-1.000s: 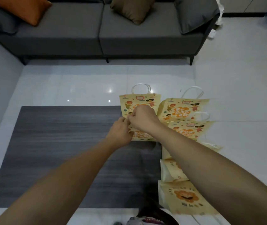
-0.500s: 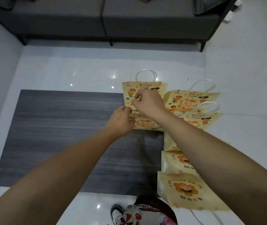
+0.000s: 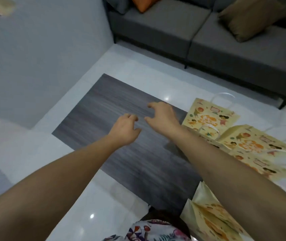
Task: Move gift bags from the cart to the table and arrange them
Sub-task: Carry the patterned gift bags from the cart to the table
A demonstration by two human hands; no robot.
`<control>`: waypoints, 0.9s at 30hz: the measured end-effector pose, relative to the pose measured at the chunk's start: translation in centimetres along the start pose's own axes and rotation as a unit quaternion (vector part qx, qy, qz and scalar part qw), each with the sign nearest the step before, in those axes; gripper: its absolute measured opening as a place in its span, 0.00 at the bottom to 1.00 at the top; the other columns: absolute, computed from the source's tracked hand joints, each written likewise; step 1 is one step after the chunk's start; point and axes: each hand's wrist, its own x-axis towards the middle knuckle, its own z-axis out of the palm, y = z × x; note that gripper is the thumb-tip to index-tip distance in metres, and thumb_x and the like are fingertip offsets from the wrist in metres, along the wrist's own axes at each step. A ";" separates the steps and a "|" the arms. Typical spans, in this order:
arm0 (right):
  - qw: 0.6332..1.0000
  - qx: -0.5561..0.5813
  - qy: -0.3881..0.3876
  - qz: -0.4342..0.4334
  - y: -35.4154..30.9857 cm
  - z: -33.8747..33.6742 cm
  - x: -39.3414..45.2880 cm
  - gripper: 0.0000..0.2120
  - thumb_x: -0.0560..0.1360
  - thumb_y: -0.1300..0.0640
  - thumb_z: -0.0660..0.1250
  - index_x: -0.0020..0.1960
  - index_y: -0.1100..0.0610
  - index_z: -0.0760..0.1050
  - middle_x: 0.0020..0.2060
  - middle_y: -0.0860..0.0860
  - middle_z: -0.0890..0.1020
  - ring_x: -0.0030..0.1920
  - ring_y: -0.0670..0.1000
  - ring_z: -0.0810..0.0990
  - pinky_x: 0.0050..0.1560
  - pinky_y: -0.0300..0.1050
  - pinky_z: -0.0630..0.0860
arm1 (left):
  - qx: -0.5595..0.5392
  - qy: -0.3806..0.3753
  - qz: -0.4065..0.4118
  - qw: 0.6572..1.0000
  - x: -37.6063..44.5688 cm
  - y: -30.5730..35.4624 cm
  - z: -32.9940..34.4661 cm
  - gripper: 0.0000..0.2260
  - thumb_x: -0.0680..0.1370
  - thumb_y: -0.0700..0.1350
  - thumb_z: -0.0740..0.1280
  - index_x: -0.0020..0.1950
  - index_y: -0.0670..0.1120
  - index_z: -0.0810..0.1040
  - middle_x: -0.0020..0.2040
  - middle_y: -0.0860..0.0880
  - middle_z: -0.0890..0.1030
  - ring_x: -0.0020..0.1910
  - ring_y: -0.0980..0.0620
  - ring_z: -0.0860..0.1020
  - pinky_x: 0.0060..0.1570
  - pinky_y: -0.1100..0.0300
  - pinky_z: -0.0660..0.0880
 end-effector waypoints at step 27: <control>0.784 -0.134 -0.247 -0.554 -52.7 33.0 -45.0 0.28 0.77 0.47 0.70 0.75 0.51 0.67 0.66 0.53 0.76 0.65 0.56 0.75 0.61 0.50 0.73 | -0.057 0.342 -0.541 0.767 -79.9 -30.1 -1.8 0.22 0.80 0.54 0.66 0.72 0.49 0.70 0.67 0.47 0.71 0.65 0.45 0.71 0.63 0.47 0.73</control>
